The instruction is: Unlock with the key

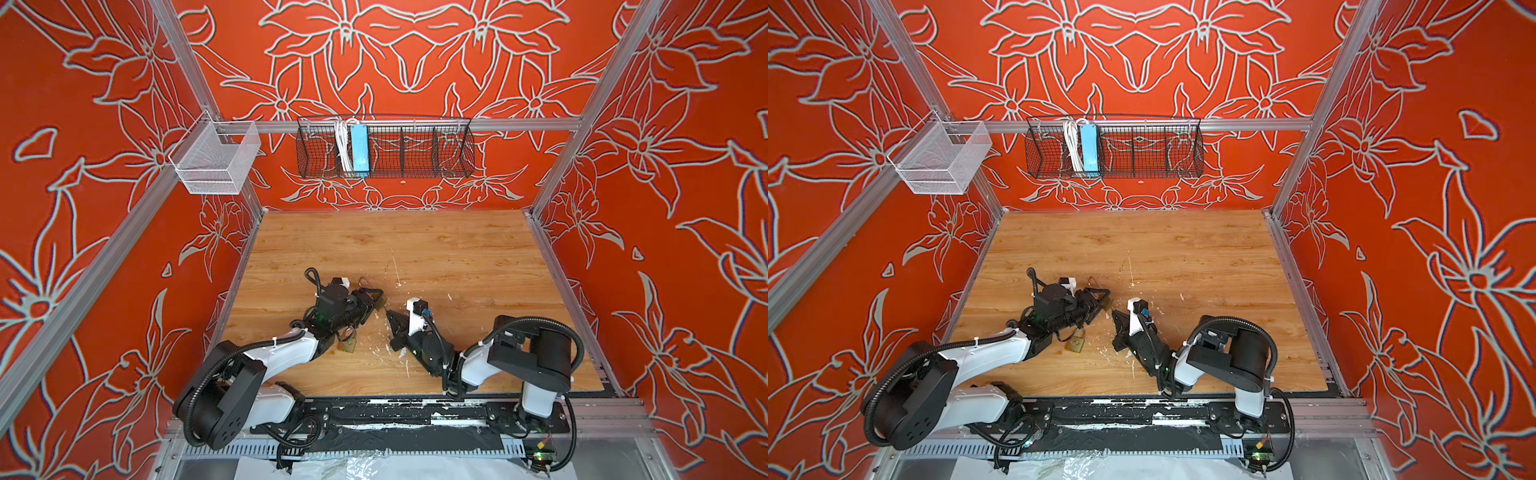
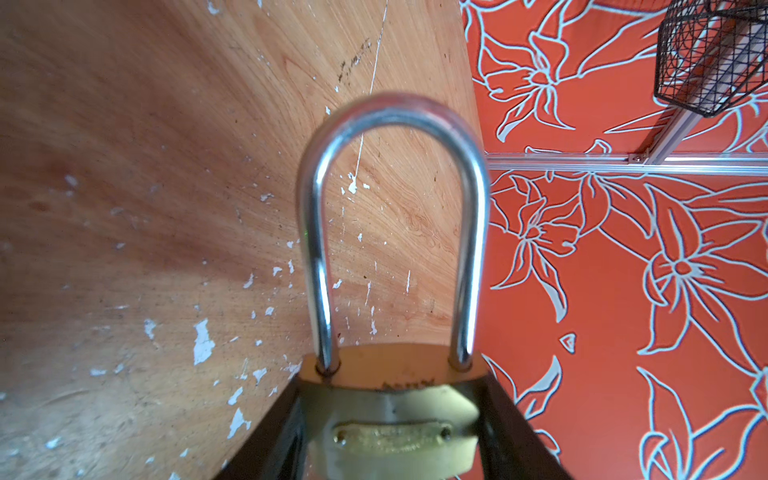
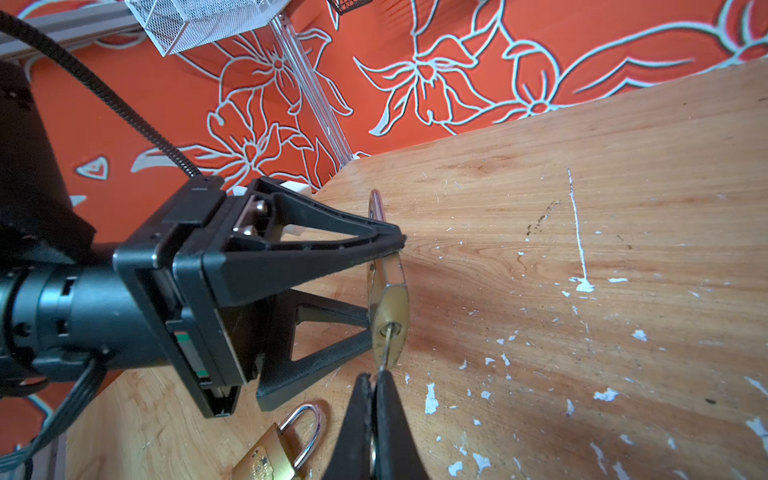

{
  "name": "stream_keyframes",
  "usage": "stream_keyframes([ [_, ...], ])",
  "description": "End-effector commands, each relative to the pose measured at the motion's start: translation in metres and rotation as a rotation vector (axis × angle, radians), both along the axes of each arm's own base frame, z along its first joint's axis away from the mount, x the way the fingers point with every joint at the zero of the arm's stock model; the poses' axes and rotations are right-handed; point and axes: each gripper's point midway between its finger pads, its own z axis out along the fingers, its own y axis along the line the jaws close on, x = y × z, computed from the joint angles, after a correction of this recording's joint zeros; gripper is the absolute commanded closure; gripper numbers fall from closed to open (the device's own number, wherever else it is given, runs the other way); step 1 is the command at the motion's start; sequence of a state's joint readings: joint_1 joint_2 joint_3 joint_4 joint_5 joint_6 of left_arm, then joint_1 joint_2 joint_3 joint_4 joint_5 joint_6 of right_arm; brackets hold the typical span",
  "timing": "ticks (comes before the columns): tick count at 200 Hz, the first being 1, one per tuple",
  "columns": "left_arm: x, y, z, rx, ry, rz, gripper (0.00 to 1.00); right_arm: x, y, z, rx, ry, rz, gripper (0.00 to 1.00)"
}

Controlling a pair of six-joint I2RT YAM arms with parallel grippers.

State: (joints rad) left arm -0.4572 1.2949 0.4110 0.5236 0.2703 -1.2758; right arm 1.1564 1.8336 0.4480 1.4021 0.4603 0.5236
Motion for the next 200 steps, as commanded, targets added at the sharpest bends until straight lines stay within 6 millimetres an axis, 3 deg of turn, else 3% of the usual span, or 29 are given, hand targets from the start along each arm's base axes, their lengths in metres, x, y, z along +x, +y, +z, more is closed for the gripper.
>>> stream_keyframes([
  [1,0.004,-0.012,0.023,-0.059,-0.088,-0.053,1.00,0.009,-0.003,-0.002,0.040,0.025,-0.059,1.00],
  [44,0.004,-0.021,0.020,-0.083,-0.076,-0.090,1.00,0.006,0.007,0.004,0.006,-0.017,-0.006,1.00],
  [107,0.004,-0.024,0.024,-0.085,-0.095,-0.116,1.00,0.010,-0.006,0.019,0.006,-0.053,-0.034,1.00],
  [163,0.002,-0.024,0.031,-0.091,-0.111,-0.122,1.00,0.007,0.017,0.022,-0.009,-0.084,0.061,1.00],
  [200,0.001,-0.024,0.034,-0.087,-0.123,-0.127,1.00,0.012,0.001,0.033,0.008,-0.094,0.038,1.00],
])
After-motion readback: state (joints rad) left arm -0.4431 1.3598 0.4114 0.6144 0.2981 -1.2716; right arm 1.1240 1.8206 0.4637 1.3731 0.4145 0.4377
